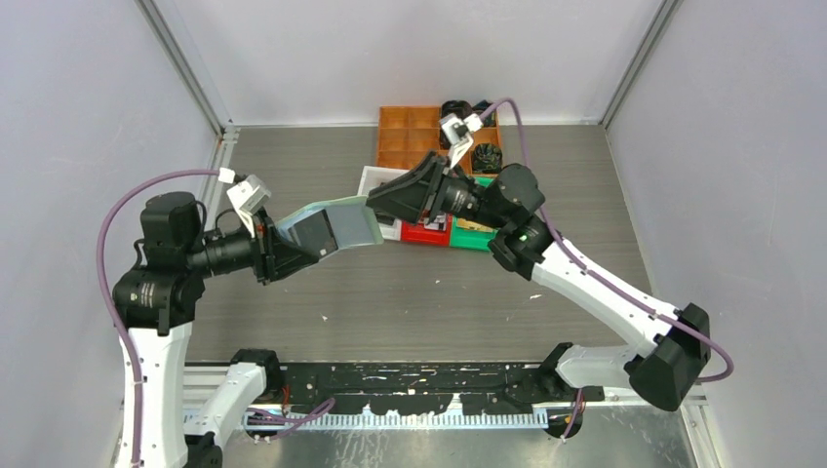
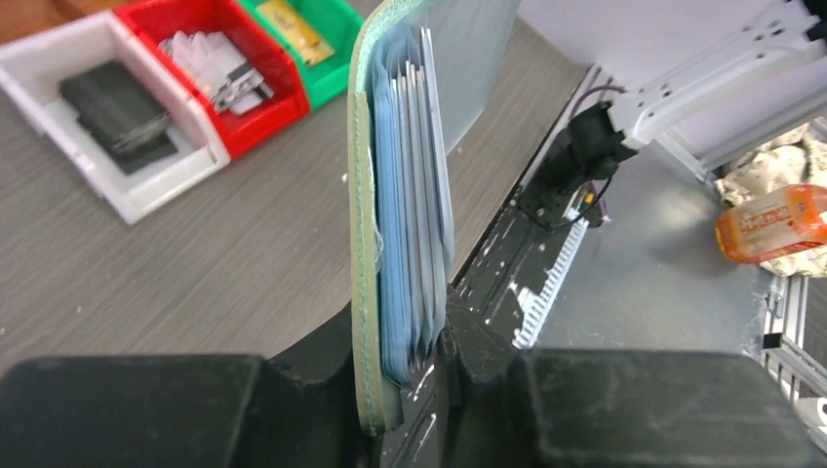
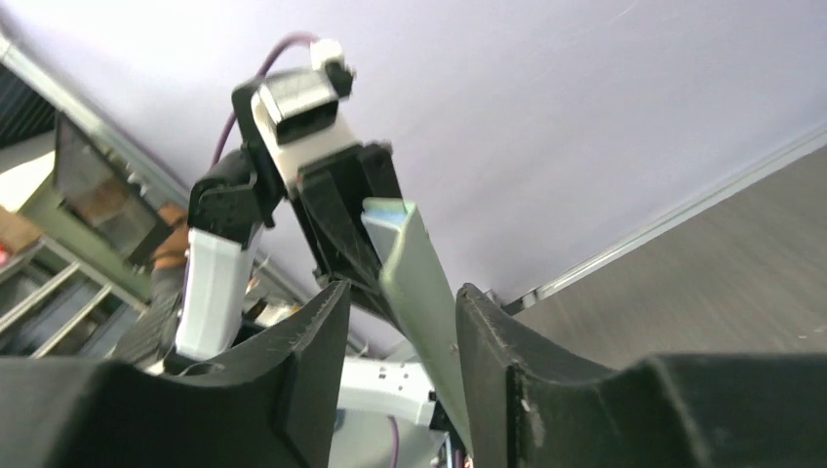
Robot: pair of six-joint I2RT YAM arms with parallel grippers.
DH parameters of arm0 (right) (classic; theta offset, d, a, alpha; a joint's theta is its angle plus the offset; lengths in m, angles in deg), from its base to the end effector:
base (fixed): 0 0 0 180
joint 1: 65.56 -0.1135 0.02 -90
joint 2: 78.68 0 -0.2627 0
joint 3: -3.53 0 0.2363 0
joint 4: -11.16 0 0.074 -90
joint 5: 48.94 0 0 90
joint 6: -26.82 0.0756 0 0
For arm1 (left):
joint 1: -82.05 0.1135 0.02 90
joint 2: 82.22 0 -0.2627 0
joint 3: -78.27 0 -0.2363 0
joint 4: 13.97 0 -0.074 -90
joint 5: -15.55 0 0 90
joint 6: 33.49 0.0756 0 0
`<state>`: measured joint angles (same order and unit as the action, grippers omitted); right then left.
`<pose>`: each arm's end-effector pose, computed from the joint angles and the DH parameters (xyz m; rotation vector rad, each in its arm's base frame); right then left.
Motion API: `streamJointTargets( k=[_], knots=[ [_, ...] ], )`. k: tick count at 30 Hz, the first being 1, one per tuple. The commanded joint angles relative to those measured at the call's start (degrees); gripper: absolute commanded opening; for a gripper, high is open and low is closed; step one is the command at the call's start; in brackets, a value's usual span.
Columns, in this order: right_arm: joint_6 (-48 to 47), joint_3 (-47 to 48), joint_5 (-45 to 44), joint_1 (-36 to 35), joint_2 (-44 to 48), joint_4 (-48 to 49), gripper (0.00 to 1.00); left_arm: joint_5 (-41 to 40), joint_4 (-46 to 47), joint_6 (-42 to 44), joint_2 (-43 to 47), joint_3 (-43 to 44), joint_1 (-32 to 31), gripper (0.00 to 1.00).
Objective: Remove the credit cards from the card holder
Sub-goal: Remove the credit card from the card holder.
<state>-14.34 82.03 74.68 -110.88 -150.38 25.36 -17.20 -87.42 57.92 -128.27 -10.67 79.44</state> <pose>0.1812 0.2428 0.4400 -0.5561 1.3785 1.7298 0.1028 -0.0683 0.4150 0.6728 1.8465 -1.0316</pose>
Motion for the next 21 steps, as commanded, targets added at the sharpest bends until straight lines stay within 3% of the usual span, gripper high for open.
streamJointTargets(
  k=[1, 5, 10, 21],
  knots=[
    [0.05, 0.36, -6.83, 2.24, 5.58, -3.08, 0.53, -5.08, -5.30, 6.53, -2.24, 2.09, 0.10, 0.00],
    [-0.40, 2.50, -6.08, 2.33, 6.04, -7.60, 0.58, -7.86, -8.75, 7.43, -4.78, 3.64, 0.11, 0.00],
    [6.34, 6.88, 1.94, 1.84, 0.11, -8.39, 0.59, -7.13, -11.22, 8.18, -6.49, 4.77, 0.11, 0.00],
    [19.66, 4.63, 8.72, -0.51, -11.52, 6.99, 0.55, -1.11, -16.02, 8.24, -9.20, 6.89, 0.11, 0.00]
  ],
)
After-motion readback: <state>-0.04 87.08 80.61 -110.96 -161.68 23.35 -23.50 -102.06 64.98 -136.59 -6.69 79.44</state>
